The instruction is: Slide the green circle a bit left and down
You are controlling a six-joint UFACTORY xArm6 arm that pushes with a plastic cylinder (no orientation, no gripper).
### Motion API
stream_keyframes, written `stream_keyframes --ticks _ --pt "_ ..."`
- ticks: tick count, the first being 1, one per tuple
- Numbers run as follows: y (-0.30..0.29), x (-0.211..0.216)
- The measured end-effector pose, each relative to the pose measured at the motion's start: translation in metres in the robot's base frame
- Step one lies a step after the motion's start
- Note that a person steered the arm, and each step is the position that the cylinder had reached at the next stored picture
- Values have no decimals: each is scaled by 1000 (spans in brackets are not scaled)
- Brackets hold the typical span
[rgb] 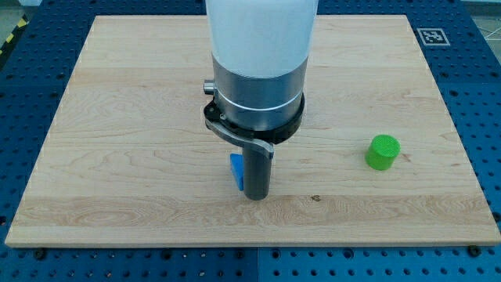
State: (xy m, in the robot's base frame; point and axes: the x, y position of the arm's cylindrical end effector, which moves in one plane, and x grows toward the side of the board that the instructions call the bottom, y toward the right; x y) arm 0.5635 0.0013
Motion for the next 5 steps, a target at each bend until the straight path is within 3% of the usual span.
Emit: stream_keyframes --ticks 5 --pt "43 7"
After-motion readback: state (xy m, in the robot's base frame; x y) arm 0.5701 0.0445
